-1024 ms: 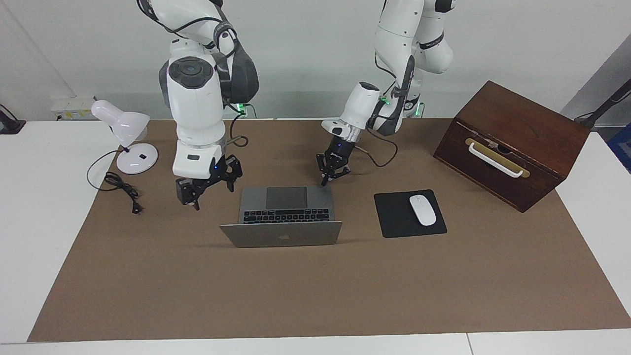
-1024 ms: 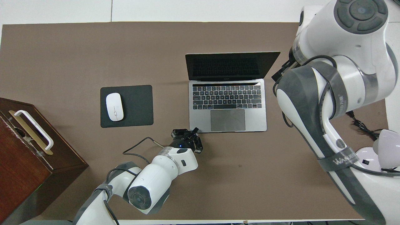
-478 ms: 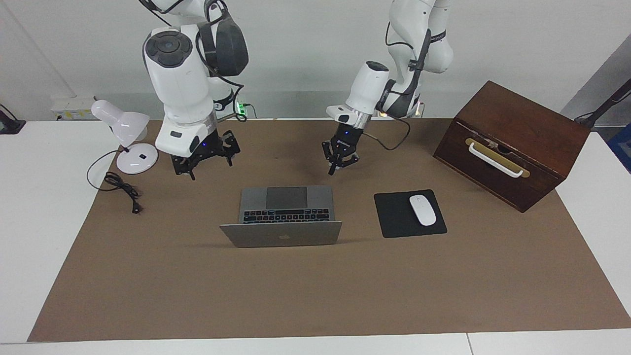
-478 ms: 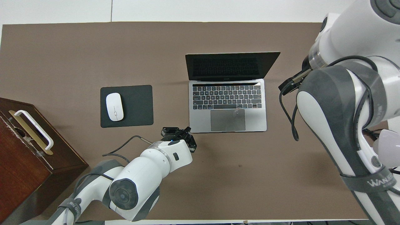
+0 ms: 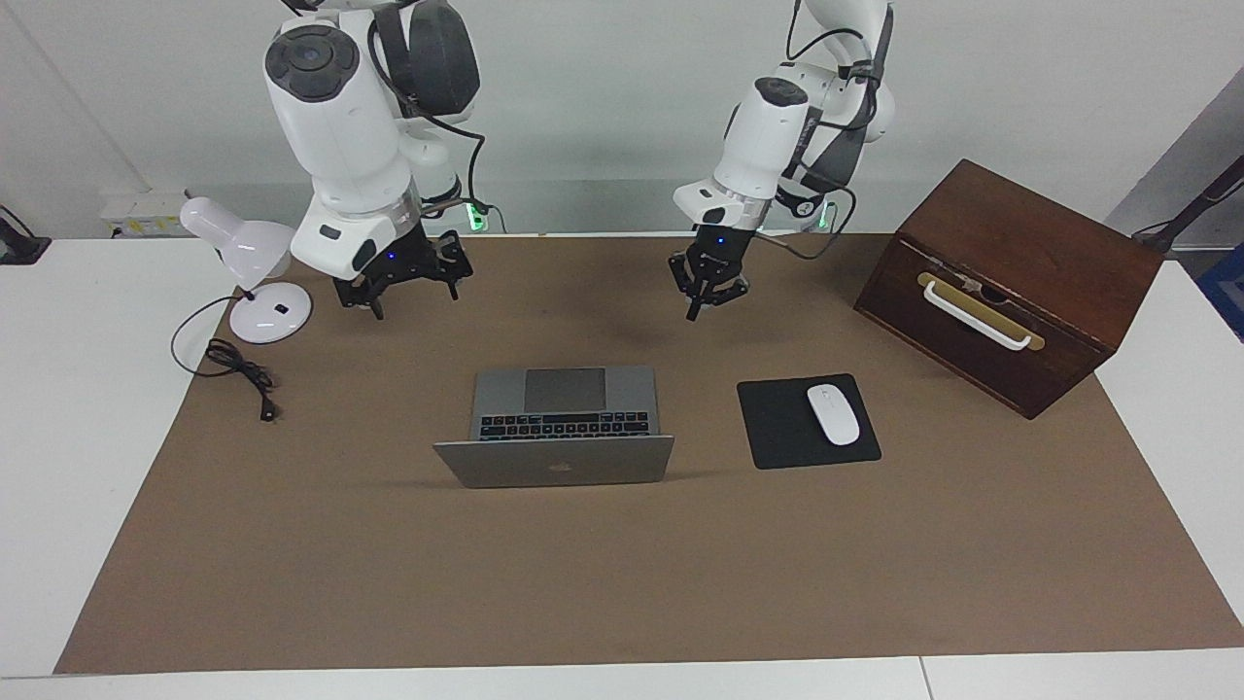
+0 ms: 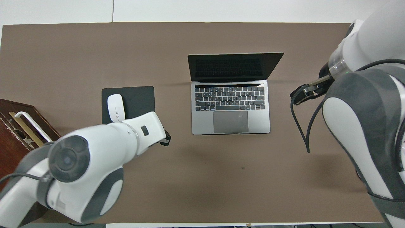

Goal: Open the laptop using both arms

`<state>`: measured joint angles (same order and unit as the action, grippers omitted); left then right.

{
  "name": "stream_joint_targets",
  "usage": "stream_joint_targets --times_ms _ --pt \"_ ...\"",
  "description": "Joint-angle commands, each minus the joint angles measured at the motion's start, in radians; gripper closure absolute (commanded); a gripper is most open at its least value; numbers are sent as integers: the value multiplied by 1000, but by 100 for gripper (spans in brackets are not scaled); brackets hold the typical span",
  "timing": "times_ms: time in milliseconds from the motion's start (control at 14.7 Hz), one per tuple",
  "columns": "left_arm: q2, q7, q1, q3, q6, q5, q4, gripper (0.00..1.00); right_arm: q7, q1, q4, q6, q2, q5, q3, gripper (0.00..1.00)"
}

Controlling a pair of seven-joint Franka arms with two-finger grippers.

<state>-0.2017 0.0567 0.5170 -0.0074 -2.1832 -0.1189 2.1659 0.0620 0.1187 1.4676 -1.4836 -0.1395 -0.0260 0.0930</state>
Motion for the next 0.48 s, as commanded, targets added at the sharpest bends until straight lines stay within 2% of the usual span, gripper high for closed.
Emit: stream_joint_targets --times_ms 0,273,410 --pt "10 -9 -73 -5 163 -5 -98 0 -42 -28 30 29 47 27 5 0" --pt "-21 -6 -149 3 216 -4 -101 0 -66 -45 34 101 96 29 4 0" --pt "-28 -3 -207 3 223 -4 -103 0 -137 -45 37 121 103 32 5 0"
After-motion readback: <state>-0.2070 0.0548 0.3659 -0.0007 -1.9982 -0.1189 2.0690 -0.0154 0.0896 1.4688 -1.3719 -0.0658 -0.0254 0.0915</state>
